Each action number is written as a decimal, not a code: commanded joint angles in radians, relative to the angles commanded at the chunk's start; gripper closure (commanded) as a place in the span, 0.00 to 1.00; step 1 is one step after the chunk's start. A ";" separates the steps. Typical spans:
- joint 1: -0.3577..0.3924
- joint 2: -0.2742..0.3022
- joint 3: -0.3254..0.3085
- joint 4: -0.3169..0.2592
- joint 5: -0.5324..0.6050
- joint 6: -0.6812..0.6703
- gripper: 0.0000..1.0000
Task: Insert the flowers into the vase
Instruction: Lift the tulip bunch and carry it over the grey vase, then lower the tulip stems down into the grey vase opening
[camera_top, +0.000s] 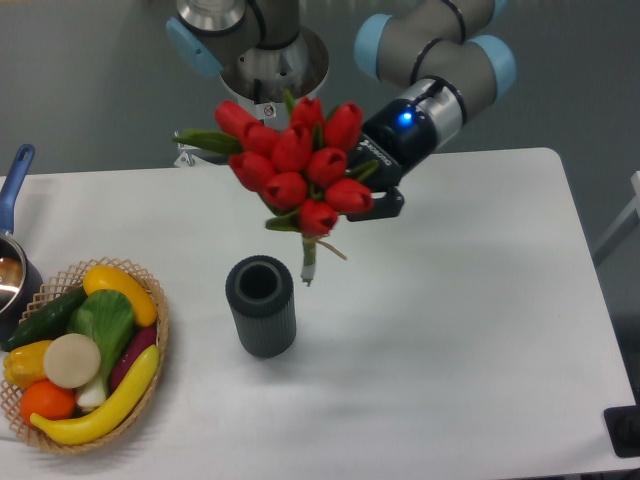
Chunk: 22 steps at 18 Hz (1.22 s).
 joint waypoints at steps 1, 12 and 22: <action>-0.006 -0.002 -0.002 -0.002 0.000 0.011 0.79; -0.031 -0.017 -0.040 0.005 0.009 0.020 0.79; -0.052 -0.041 -0.084 0.006 0.043 0.061 0.79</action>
